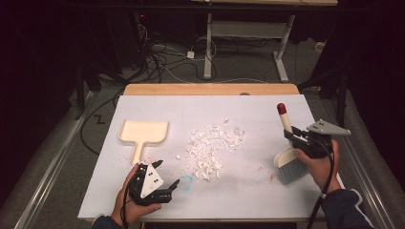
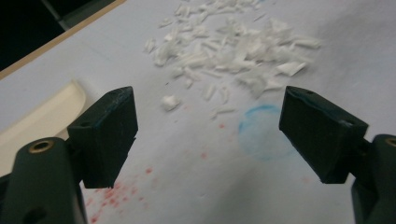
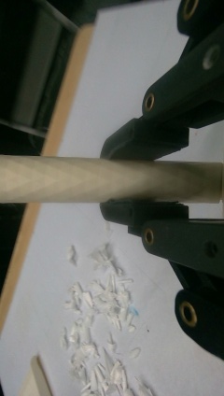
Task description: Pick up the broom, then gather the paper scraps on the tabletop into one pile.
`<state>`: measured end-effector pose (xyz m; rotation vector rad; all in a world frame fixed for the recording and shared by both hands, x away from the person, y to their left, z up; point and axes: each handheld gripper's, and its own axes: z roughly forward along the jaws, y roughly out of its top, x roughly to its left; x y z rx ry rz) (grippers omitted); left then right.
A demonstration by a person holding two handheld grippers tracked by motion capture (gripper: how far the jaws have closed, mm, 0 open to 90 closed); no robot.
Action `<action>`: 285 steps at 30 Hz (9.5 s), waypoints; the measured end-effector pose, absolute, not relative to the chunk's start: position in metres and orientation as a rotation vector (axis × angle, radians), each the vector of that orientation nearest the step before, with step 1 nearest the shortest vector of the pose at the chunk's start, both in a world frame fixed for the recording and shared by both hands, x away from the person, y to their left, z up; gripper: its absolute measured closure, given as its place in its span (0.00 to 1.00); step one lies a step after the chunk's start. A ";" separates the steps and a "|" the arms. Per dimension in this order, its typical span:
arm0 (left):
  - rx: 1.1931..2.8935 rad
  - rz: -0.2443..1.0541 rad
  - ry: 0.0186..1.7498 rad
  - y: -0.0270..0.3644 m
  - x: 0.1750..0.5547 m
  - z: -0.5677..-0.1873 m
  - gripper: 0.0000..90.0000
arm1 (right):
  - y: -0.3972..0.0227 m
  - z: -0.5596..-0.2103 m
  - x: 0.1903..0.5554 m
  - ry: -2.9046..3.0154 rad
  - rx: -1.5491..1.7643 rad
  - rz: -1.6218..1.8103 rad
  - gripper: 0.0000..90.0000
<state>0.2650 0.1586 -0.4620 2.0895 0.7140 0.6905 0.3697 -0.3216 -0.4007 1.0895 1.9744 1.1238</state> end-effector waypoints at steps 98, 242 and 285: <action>2.072 0.722 0.770 0.189 0.276 -0.455 0.18 | -0.255 -0.380 0.336 2.441 0.714 1.208 0.76; 2.247 0.747 0.764 0.194 0.262 -0.481 0.18 | -0.191 -0.395 0.375 2.399 0.415 1.051 0.76; 2.215 0.745 0.731 0.194 0.259 -0.478 0.18 | -0.127 -0.419 0.340 2.343 0.718 1.021 0.76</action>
